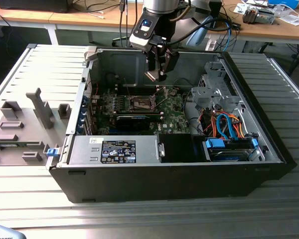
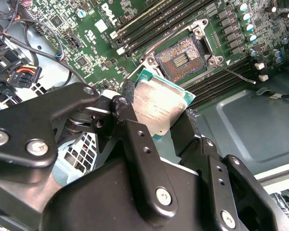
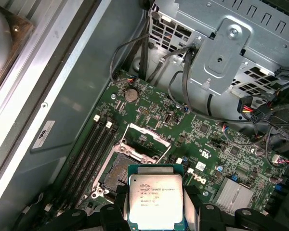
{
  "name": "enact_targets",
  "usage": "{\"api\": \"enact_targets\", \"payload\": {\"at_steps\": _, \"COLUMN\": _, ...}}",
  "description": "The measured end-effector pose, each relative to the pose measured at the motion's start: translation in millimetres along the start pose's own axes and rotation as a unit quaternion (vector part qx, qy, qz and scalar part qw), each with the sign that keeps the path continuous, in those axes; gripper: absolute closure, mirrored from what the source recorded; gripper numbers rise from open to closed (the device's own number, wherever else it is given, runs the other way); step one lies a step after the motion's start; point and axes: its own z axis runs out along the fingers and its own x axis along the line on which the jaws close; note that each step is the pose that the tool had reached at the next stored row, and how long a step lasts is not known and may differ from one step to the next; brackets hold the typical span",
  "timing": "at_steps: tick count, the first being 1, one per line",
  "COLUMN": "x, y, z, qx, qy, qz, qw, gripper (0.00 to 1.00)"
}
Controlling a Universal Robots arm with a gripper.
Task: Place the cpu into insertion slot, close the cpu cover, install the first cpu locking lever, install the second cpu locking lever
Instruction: 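Place the cpu into insertion slot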
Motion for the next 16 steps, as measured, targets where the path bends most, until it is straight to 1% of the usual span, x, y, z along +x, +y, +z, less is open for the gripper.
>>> {"api": "enact_targets", "payload": {"at_steps": 16, "x": 0.0, "y": 0.0, "z": 0.0, "qx": 0.0001, "qy": -0.0001, "qz": 0.003, "qw": 1.0, "gripper": 0.46}}
